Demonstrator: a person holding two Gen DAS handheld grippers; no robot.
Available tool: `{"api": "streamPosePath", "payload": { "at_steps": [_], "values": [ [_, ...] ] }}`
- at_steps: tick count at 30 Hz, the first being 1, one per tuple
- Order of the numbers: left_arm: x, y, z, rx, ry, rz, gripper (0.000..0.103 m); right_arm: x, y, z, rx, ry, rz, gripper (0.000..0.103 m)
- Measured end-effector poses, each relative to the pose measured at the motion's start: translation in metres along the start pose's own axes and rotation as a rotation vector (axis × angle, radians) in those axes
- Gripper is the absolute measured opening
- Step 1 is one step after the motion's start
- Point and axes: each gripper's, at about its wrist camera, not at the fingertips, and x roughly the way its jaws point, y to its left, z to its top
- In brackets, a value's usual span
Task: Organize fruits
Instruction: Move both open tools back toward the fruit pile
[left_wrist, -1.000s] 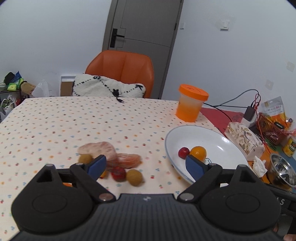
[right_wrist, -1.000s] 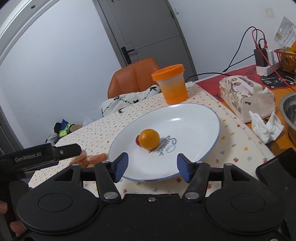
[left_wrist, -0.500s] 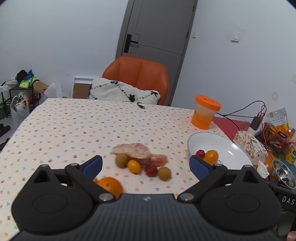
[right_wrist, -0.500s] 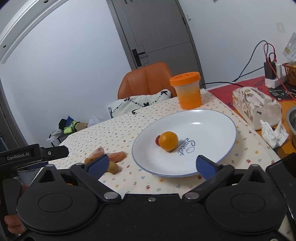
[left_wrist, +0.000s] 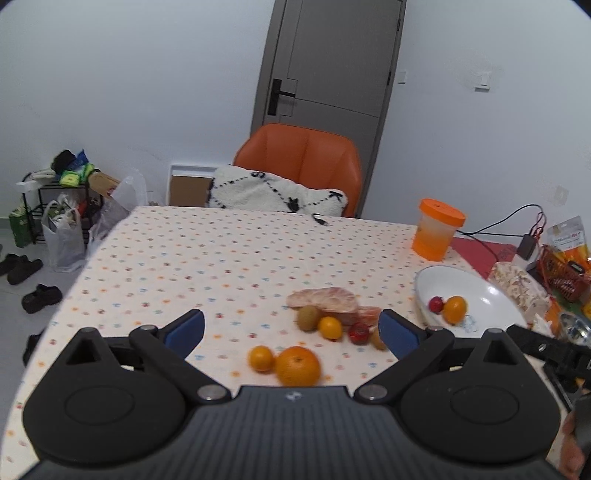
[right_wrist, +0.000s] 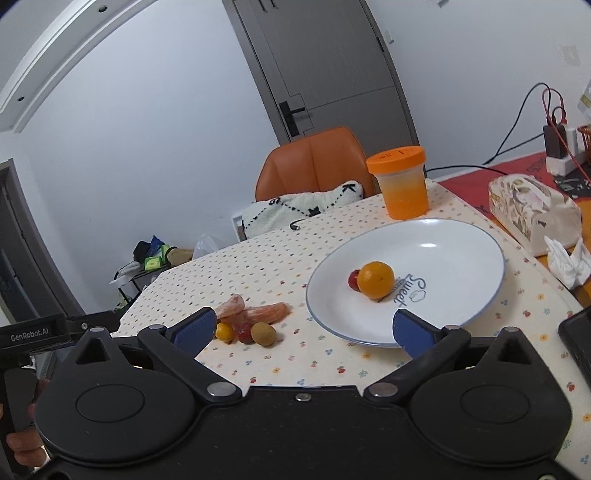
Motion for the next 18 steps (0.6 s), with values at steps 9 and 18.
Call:
{"api": "streamPosePath", "payload": {
  "at_steps": [9, 18],
  "values": [
    [-0.008, 0.04, 0.002, -0.062, -0.012, 0.063, 0.1, 0.007, 0.016, -0.001, -0.045, 0.028, 0.048, 0.103],
    [-0.003, 0.055, -0.002, -0.092, -0.008, 0.057, 0.099, 0.014, 0.029, -0.005, -0.086, 0.04, 0.086, 0.101]
  ]
}}
